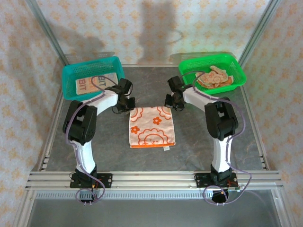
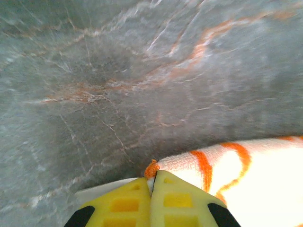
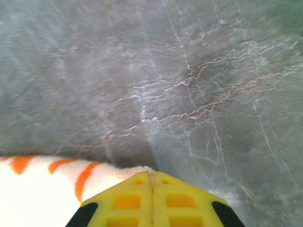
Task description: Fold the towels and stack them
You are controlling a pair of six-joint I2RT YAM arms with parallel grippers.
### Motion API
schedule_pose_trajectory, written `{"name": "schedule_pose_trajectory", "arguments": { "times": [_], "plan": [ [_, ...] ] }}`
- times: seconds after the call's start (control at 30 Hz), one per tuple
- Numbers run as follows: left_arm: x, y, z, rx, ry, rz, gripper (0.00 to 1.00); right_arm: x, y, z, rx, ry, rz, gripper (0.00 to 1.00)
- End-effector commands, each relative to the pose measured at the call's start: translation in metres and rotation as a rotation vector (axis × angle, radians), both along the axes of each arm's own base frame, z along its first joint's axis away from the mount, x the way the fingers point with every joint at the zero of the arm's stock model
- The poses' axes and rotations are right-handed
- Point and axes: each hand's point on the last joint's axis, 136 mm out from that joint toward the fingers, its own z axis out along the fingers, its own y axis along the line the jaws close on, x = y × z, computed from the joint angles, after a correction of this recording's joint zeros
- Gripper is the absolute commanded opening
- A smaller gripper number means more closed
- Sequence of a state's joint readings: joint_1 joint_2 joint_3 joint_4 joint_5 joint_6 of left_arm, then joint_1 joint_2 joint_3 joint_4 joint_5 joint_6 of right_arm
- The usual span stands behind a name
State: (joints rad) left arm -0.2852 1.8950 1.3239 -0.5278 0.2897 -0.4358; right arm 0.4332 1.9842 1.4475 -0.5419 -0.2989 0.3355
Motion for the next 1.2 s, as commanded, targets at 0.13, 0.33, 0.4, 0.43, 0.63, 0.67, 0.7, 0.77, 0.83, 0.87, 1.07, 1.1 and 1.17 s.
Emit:
{"name": "schedule_pose_trajectory", "arguments": {
  "times": [0.13, 0.33, 0.4, 0.43, 0.63, 0.67, 0.7, 0.77, 0.83, 0.87, 1.07, 1.1, 1.17],
  "plan": [
    [-0.011, 0.004, 0.045, -0.019, -0.099, -0.038, 0.00, -0.009, -0.003, 0.053, 0.057, -0.148, 0.010, 0.00],
    [-0.032, 0.007, 0.045, -0.005, -0.129, -0.039, 0.00, -0.034, -0.007, 0.058, 0.077, -0.189, 0.025, 0.00],
    [-0.041, 0.008, 0.044, 0.006, -0.141, -0.034, 0.00, -0.046, -0.006, 0.059, 0.085, -0.206, 0.036, 0.00],
    [-0.046, 0.008, 0.043, 0.011, -0.145, -0.034, 0.00, -0.051, -0.005, 0.059, 0.089, -0.211, 0.045, 0.00],
    [-0.087, 0.012, 0.036, 0.054, -0.192, -0.009, 0.00, -0.091, 0.004, 0.046, 0.072, -0.244, 0.072, 0.00],
    [-0.095, 0.014, 0.033, 0.064, -0.200, -0.002, 0.00, -0.099, 0.004, 0.042, 0.066, -0.251, 0.069, 0.00],
    [-0.103, 0.014, 0.032, 0.066, -0.208, 0.001, 0.00, -0.107, 0.003, 0.039, 0.066, -0.256, 0.065, 0.00],
    [-0.118, 0.013, 0.027, 0.053, -0.213, 0.004, 0.02, -0.121, 0.003, 0.035, 0.067, -0.264, 0.059, 0.00],
    [-0.132, 0.010, 0.025, 0.033, -0.221, 0.009, 0.31, -0.135, 0.003, 0.033, 0.066, -0.269, 0.057, 0.17],
    [-0.139, 0.008, 0.026, 0.029, -0.225, 0.008, 0.47, -0.142, 0.003, 0.032, 0.066, -0.265, 0.056, 0.32],
    [-0.161, 0.012, 0.038, -0.013, -0.223, 0.047, 0.67, -0.154, -0.004, 0.034, 0.048, -0.238, 0.016, 0.46],
    [-0.162, 0.014, 0.041, -0.012, -0.225, 0.054, 0.68, -0.154, -0.004, 0.035, 0.044, -0.231, 0.017, 0.46],
    [-0.161, 0.015, 0.042, -0.013, -0.221, 0.071, 0.67, -0.152, -0.005, 0.034, 0.024, -0.220, 0.008, 0.45]
  ]
}}
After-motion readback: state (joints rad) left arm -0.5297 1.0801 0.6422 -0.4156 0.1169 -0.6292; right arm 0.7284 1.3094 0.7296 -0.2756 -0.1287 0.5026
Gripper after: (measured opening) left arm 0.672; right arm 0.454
